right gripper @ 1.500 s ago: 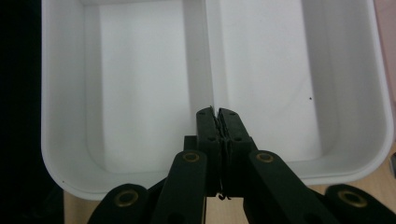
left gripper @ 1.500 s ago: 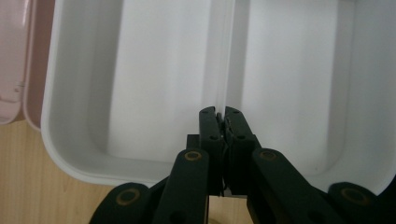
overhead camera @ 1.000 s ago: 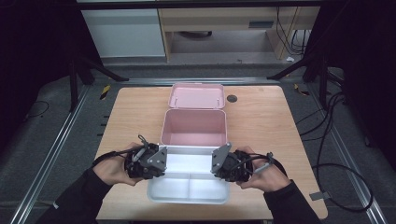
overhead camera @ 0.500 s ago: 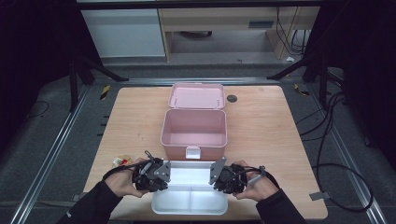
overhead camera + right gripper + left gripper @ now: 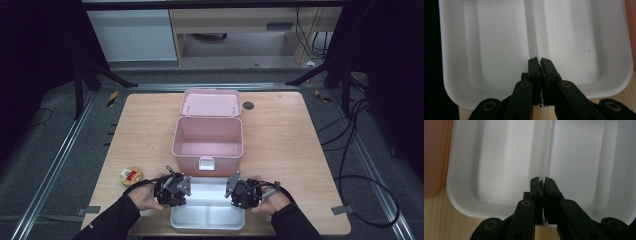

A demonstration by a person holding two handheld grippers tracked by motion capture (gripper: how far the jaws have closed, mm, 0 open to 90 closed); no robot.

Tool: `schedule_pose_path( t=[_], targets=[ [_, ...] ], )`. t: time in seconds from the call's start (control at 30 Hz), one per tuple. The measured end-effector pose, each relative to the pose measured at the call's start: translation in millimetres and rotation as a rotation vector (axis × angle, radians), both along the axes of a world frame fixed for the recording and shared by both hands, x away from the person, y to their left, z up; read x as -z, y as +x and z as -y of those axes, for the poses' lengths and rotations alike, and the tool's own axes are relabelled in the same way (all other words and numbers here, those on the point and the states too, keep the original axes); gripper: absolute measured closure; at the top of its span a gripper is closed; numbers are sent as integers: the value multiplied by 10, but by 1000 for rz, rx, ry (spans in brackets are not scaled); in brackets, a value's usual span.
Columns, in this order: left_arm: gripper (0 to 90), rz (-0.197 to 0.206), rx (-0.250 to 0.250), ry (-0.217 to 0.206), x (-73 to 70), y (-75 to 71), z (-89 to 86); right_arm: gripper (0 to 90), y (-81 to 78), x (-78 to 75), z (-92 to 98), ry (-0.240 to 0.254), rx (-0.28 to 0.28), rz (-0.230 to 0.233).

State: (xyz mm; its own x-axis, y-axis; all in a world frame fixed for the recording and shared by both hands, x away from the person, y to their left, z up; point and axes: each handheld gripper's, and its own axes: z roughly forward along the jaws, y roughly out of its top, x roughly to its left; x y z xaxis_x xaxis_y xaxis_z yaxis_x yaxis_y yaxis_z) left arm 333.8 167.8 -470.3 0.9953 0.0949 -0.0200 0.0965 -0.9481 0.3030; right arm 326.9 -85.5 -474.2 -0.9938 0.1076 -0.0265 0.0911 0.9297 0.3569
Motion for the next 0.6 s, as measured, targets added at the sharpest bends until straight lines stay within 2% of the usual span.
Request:
schedule_pose_path(
  t=[0.07, 0.17, 0.2, 0.23, 0.3, 0.33, 0.37, 0.43, 0.5, 0.53, 0.57, 0.6],
  targets=[
    [856, 18, -15, -1, 2, -4, 1, 859, -7, 4, -6, 0, 5, 14],
    [768, 27, -31, -17, -34, -13, -11, 758, -31, -8, -12, 15, 20, 40],
    [719, 36, -53, -52, -108, -28, -51, 661, -44, -65, 14, 55, 33, 56],
    [696, 36, -53, -52, -108, -28, -51, 661, -44, -65, 14, 55, 33, 56],
    [663, 51, -82, -84, -185, -44, -112, 577, -49, -145, 69, 102, 76, 69],
    [584, 61, -113, -101, -227, -47, -158, 515, -48, -226, 150, 137, 127, 87],
    [584, 61, -131, -107, -251, -44, -188, 515, -48, -226, 150, 137, 127, 87],
    [524, 83, -197, -126, -312, -22, -294, 451, -37, -276, 231, 167, 168, 104],
    [449, 94, -253, -153, -354, 9, -393, 355, 4, -326, 378, 205, 265, 130],
    [449, 100, -288, -165, -378, 28, -452, 355, 4, -326, 378, 205, 265, 130],
    [438, 108, -326, -179, -401, 50, -512, 339, 22, -336, 427, 215, 302, 136],
    [387, 120, -374, -197, -425, 77, -586, 317, 47, -343, 476, 228, 334, 142]
  ],
)
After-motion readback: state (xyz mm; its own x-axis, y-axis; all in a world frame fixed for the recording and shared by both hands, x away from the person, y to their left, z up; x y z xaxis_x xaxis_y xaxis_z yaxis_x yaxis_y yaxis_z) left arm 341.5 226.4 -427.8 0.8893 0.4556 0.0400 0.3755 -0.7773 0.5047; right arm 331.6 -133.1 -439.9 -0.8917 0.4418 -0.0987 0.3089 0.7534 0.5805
